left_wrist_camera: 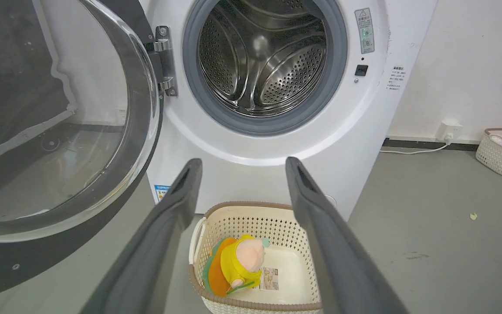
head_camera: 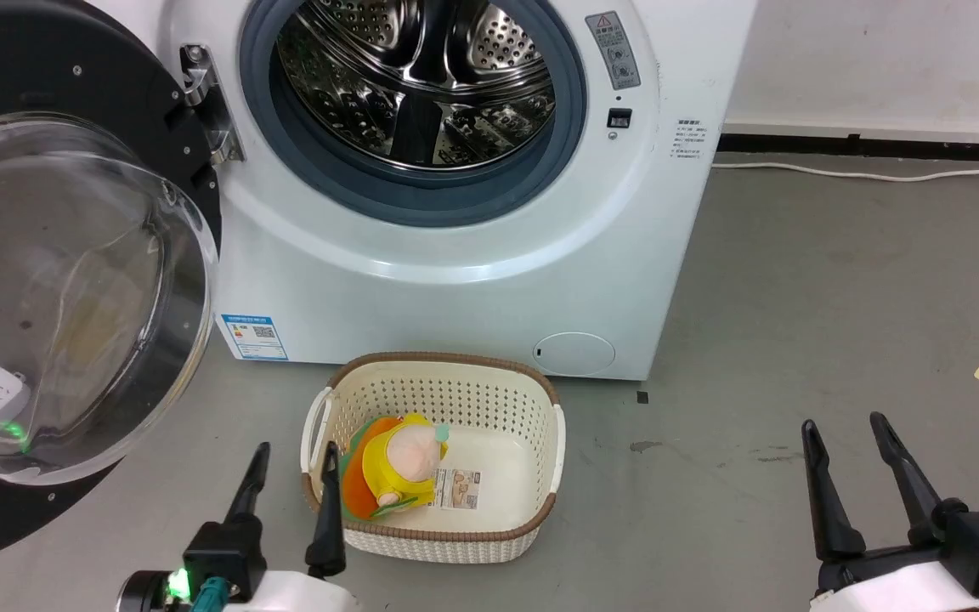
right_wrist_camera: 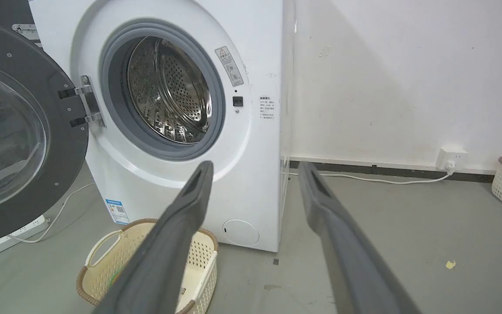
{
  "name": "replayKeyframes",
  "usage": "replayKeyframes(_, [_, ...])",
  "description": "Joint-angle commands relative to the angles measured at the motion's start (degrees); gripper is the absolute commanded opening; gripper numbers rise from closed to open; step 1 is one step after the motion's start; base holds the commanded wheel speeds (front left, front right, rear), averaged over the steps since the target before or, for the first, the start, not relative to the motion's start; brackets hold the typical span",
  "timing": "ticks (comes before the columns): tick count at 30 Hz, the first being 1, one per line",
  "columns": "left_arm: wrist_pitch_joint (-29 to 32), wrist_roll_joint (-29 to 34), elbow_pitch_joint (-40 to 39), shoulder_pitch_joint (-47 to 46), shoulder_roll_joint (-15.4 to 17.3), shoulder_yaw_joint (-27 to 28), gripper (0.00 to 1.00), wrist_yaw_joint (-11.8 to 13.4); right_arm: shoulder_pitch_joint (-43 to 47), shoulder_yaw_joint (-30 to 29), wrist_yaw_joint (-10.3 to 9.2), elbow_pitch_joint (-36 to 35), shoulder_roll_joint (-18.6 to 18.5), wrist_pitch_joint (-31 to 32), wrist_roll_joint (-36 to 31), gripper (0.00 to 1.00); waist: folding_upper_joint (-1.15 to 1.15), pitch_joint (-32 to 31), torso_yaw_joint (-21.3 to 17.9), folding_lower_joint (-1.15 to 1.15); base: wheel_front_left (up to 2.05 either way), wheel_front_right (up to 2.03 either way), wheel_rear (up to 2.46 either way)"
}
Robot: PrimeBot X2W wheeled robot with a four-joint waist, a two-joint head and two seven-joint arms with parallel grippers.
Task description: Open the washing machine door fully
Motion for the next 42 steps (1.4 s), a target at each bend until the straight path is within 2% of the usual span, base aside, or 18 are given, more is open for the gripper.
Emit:
replayKeyframes(1, [-0.3,0.84,0.17,0.28,-0.29,0.0,1.0,-0.55,0.54,0.08,0.05,0.33,0.3,-0.26,0.52,1.0,0.0,0.01,0.13,0.0,0.0,0.0,0.0])
replayKeyframes(6, [-0.3,1.97,0.4,0.18,-0.65,-0.21,1.0,-1.75,0.49,0.03,0.05,1.36,0.3,-0.26,2.11,1.0,0.0,-0.12,0.29,0.0,0.0,0.0,0.0])
replayKeyframes(26, [-0.3,2.78,-0.5,-0.07,-1.89,1.43,1.0,-3.15,-0.18,0.37,0.05,1.7,0.3,-0.26,2.29,1.0,0.0,0.37,0.35,0.0,0.0,0.0,0.0])
replayKeyframes(27, [0.01,2.58,-0.36,-0.01,-1.58,1.29,0.0,-3.02,-0.03,0.33,0.0,1.6,0.01,0.01,2.11,0.0,0.0,0.37,0.35,0.0,0.0,0.0,0.0])
replayKeyframes(42, [1.35,3.25,-1.0,-0.01,-1.78,1.94,0.0,-3.42,-0.2,0.64,0.0,1.23,0.03,1.35,1.41,0.0,0.0,0.31,0.33,0.0,0.0,0.0,0.0])
